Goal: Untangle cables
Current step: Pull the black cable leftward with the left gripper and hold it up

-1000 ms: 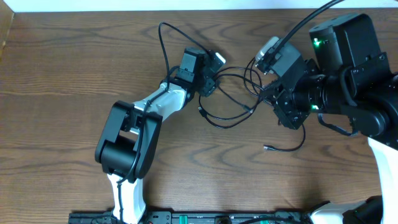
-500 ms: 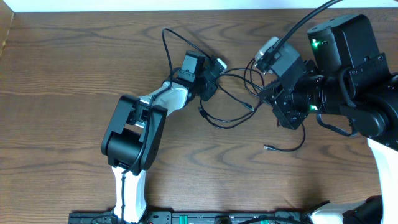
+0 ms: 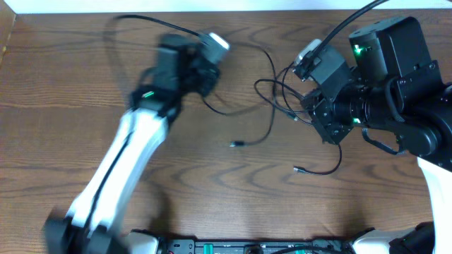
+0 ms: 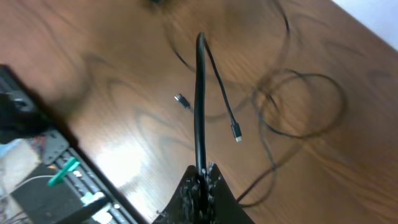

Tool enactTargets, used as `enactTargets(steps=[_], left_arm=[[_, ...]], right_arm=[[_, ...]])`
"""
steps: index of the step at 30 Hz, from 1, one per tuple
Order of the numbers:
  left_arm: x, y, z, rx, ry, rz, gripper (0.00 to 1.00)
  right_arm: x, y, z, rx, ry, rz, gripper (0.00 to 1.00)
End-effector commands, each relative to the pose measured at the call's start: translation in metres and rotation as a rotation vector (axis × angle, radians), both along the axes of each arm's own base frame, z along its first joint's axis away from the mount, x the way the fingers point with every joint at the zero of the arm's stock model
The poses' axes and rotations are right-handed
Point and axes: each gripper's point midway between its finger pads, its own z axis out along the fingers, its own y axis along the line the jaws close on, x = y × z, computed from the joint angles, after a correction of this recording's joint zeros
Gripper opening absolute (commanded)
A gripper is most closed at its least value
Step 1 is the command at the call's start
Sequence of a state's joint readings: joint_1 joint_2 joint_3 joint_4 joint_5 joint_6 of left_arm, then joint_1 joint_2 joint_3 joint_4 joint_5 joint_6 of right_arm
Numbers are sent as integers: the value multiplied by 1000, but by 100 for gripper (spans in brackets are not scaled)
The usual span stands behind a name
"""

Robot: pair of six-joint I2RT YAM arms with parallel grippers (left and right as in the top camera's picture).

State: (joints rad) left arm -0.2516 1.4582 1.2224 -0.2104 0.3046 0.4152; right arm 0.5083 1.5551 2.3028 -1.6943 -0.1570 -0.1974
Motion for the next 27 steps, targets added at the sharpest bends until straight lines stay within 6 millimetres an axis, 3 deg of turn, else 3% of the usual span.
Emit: enactTargets(steps=[1,3,6,9,13,20,22,25,27], left_arm=[[-30,52,86,-41,-181,114,7],[-54,88,117,-45,-247,198,7],[-78,125,138,-37,-293,299,7],[-104,164,150,-24,-319,424,7],[-117,193,153,-100,-305,555,7],[-116,198,144,-140,-257,588,7],[-115,193,144,-150,-255,561,7],[-117,165,148,-206,-247,408,7],[-123,134,157,-267,-253,225,7]], right_arm=[[15,-25,3,-87,-66,-140,1],[30,-45,3,-137,-100,-273,1],[43,-66,3,-187,-122,-402,1],[61,-80,-7,-221,-100,-469,1],[84,-95,-25,-230,-40,-564,1],[116,-84,-73,-250,106,-559,1],[134,-86,-98,-300,150,-572,1],[148,-85,-128,-330,218,-572,1],[152,-73,-154,-319,307,-520,1]])
